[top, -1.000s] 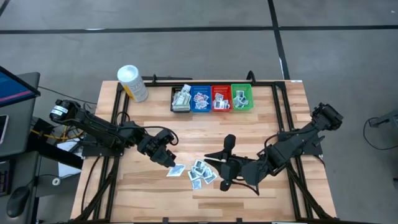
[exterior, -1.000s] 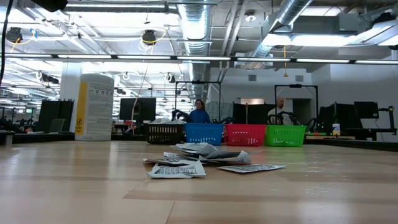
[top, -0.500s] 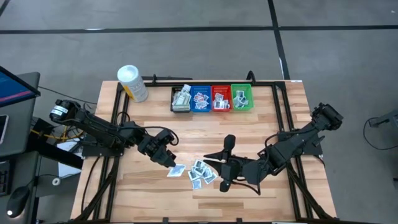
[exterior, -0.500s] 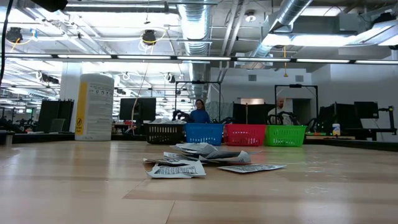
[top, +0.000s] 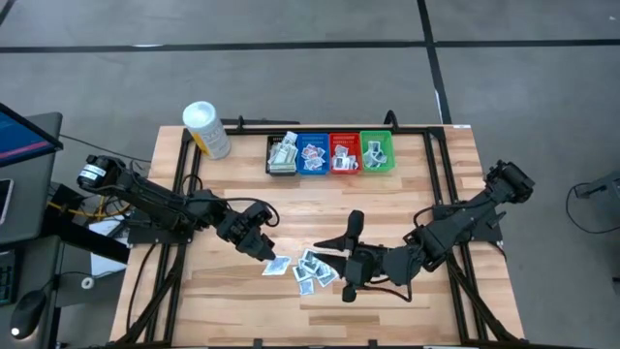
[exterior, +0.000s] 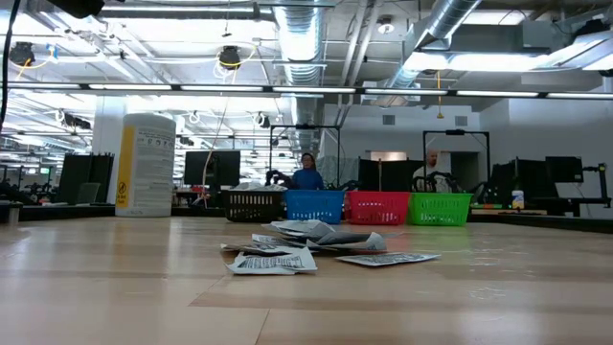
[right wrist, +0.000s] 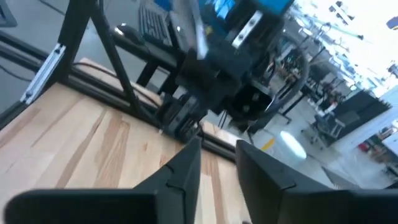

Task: Pick & Place First Aid Supplies
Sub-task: Put the blue alcohol pad in the green bin

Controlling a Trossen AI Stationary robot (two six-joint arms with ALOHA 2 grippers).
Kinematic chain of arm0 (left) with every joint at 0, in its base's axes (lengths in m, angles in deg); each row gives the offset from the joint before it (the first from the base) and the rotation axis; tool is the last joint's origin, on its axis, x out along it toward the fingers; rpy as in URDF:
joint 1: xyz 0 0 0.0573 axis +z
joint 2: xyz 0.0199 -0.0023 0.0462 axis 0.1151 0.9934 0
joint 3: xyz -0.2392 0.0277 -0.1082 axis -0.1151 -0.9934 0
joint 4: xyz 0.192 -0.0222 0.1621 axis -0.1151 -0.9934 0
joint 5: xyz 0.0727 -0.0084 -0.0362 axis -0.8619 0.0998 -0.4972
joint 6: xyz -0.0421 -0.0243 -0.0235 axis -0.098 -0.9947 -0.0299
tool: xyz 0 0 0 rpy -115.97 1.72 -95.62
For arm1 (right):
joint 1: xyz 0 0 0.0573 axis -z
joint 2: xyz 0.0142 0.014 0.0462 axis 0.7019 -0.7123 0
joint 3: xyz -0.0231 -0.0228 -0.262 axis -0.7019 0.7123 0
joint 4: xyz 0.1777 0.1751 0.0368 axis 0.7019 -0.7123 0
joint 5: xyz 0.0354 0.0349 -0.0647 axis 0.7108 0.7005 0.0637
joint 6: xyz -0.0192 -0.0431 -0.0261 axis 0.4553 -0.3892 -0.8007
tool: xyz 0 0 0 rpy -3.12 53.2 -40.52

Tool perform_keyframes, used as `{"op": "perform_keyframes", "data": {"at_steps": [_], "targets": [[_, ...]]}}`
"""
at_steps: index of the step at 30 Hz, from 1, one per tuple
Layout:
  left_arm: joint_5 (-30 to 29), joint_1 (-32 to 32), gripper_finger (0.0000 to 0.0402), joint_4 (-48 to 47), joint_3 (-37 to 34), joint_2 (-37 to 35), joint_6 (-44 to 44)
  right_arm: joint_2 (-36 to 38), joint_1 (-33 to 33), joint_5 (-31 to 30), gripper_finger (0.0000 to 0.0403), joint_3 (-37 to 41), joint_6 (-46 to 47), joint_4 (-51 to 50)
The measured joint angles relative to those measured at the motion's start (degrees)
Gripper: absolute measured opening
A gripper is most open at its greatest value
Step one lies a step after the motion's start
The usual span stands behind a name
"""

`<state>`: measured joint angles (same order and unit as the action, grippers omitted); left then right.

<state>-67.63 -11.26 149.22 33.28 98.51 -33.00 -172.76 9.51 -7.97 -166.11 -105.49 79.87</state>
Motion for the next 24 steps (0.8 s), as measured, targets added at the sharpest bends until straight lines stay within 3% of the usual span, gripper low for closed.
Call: {"op": "perform_keyframes", "data": {"at_steps": [10, 24], "targets": [[-2.29, 0.00, 0.0008, -1.55, -0.04, 0.00, -0.16, 0.00, 1.97, 7.48, 0.0167, 0.00, -5.90, 3.10], [-2.39, 0.00, 0.0007, -3.99, -0.04, 0.00, -0.17, 0.00, 2.91, 10.12, 0.0177, 0.00, -12.11, 6.64]]}}
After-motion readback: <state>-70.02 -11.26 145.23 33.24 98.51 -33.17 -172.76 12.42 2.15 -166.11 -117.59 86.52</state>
